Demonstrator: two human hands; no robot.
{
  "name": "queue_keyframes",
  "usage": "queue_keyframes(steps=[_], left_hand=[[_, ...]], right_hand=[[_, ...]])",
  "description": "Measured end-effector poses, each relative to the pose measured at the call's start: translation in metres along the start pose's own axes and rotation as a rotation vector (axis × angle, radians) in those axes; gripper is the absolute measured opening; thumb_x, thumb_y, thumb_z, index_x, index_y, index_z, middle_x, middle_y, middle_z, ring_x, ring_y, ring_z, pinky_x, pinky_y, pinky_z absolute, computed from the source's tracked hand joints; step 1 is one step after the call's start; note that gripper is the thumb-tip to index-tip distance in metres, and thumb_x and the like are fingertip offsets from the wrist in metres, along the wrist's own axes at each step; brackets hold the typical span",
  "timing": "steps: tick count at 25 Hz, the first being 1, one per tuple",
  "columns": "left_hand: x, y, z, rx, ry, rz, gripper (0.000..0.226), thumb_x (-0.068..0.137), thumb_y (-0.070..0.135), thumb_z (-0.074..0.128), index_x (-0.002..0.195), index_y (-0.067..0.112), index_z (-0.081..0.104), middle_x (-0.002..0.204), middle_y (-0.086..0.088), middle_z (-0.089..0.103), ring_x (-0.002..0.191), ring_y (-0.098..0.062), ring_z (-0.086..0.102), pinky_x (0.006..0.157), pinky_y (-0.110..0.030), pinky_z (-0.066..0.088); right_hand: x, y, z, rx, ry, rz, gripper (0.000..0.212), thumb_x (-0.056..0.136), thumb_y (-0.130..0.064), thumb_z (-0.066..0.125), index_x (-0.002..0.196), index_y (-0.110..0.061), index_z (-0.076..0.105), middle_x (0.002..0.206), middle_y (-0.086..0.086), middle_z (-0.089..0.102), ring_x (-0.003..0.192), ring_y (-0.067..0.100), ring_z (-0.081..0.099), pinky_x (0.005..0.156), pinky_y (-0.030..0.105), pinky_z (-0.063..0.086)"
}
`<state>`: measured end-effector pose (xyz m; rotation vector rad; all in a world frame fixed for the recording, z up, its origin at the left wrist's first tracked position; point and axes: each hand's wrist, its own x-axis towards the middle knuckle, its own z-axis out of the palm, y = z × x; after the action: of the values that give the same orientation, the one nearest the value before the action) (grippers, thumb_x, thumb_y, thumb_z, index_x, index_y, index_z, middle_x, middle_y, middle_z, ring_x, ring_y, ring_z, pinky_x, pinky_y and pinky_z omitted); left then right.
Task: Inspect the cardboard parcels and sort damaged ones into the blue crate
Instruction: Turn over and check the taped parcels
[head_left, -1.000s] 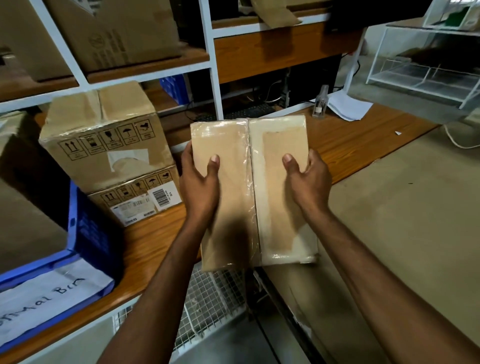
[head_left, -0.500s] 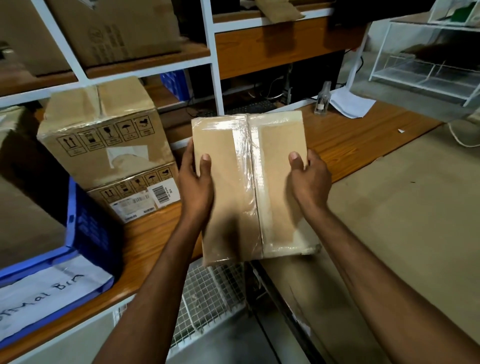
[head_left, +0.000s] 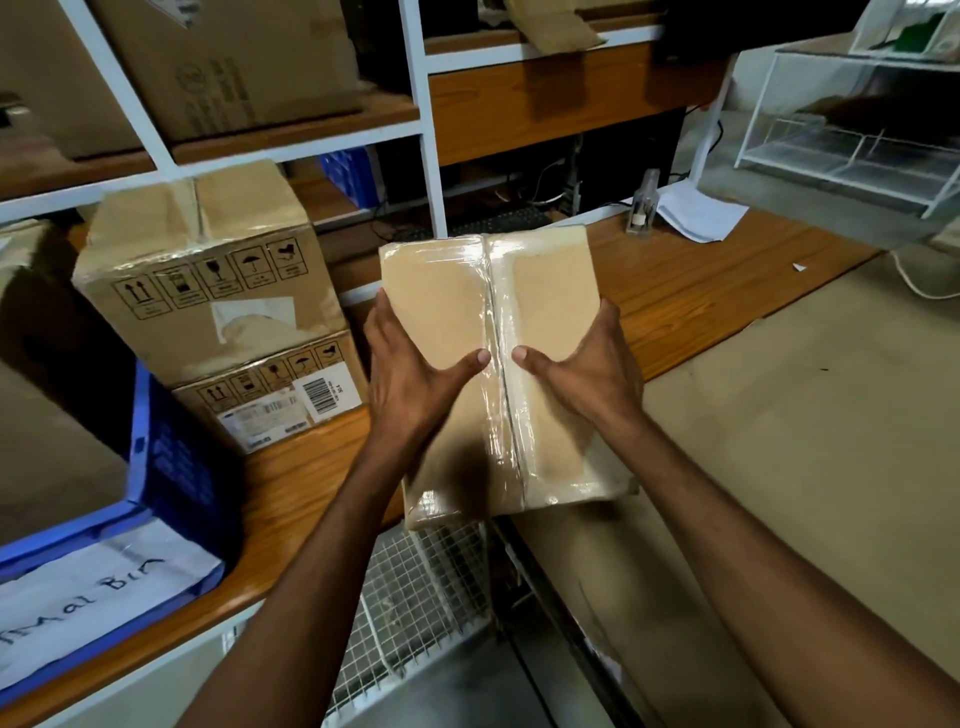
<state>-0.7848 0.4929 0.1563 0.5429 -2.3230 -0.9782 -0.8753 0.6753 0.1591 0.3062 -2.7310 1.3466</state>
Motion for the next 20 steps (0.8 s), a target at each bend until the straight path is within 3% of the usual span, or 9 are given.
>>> queue_keyframes(steps=[3, 6, 10, 13, 15, 17, 19, 20], left_hand=[[-0.009, -0.003, -0.001, -0.231, 0.039, -0.029, 0.112, 0.083, 0.05, 0.083, 0.165, 0.033, 0.009, 0.162, 0.002, 0.034, 0.133, -0.01, 0.041, 0.098, -0.027, 0.041], [-0.01, -0.007, -0.001, -0.333, 0.067, -0.071, 0.095, 0.091, 0.037, 0.079, 0.164, 0.031, 0.018, 0.158, 0.004, 0.041, 0.128, -0.006, 0.045, 0.09, -0.017, 0.04], [-0.007, -0.016, 0.0, -0.42, -0.003, -0.056, 0.092, 0.093, 0.032, 0.077, 0.163, 0.036, 0.019, 0.156, 0.01, 0.041, 0.13, -0.007, 0.049, 0.099, -0.026, 0.047], [-0.011, -0.025, 0.004, -0.535, 0.065, -0.1, 0.064, 0.1, 0.028, 0.068, 0.156, 0.033, 0.036, 0.141, 0.018, 0.054, 0.126, 0.001, 0.056, 0.101, -0.028, 0.054], [-0.009, -0.028, 0.006, -0.537, 0.087, -0.095, 0.055, 0.105, 0.031, 0.061, 0.156, 0.028, 0.042, 0.145, 0.012, 0.057, 0.129, -0.001, 0.057, 0.101, -0.022, 0.053], [-0.003, -0.03, 0.007, -0.514, 0.097, -0.121, 0.053, 0.108, 0.033, 0.055, 0.158, 0.024, 0.041, 0.152, 0.006, 0.053, 0.133, -0.005, 0.053, 0.102, -0.018, 0.05], [-0.003, -0.031, 0.007, -0.464, 0.041, -0.116, 0.052, 0.109, 0.037, 0.05, 0.159, 0.028, 0.037, 0.151, 0.011, 0.052, 0.131, -0.001, 0.053, 0.098, -0.019, 0.05], [-0.006, -0.031, 0.007, -0.439, -0.002, -0.096, 0.053, 0.109, 0.039, 0.051, 0.159, 0.033, 0.035, 0.147, 0.018, 0.051, 0.126, 0.009, 0.053, 0.094, -0.015, 0.05]], right_hand=[[-0.001, 0.009, -0.006, 0.056, -0.06, -0.018, 0.119, 0.066, -0.053, 0.092, 0.157, -0.023, 0.02, 0.145, 0.001, 0.054, 0.127, 0.025, 0.054, 0.095, 0.032, 0.046], [-0.006, 0.016, -0.006, 0.144, -0.035, -0.001, 0.098, 0.076, -0.048, 0.088, 0.153, -0.022, 0.033, 0.138, -0.002, 0.061, 0.123, 0.021, 0.058, 0.094, 0.028, 0.045], [-0.009, 0.019, -0.004, 0.242, 0.093, 0.007, 0.06, 0.091, -0.036, 0.075, 0.145, -0.021, 0.053, 0.132, -0.003, 0.067, 0.117, 0.017, 0.06, 0.096, 0.028, 0.044], [-0.011, 0.023, 0.0, 0.319, 0.146, 0.045, 0.026, 0.103, -0.032, 0.059, 0.121, -0.016, 0.069, 0.113, 0.0, 0.072, 0.106, 0.021, 0.064, 0.085, 0.03, 0.044], [-0.006, 0.025, 0.001, 0.278, 0.221, 0.03, 0.022, 0.104, -0.029, 0.056, 0.105, -0.014, 0.072, 0.099, 0.006, 0.074, 0.096, 0.029, 0.065, 0.077, 0.034, 0.044], [0.0, 0.027, 0.0, 0.265, 0.221, 0.047, 0.023, 0.104, -0.031, 0.058, 0.101, -0.015, 0.073, 0.096, 0.006, 0.074, 0.094, 0.029, 0.066, 0.075, 0.032, 0.042], [-0.002, 0.027, 0.001, 0.297, 0.095, 0.091, 0.026, 0.102, -0.039, 0.061, 0.114, -0.019, 0.071, 0.106, -0.003, 0.073, 0.102, 0.021, 0.066, 0.081, 0.03, 0.045], [-0.006, 0.026, 0.002, 0.259, 0.07, 0.098, 0.033, 0.099, -0.043, 0.064, 0.122, -0.019, 0.068, 0.112, -0.006, 0.071, 0.105, 0.018, 0.065, 0.086, 0.031, 0.047]])
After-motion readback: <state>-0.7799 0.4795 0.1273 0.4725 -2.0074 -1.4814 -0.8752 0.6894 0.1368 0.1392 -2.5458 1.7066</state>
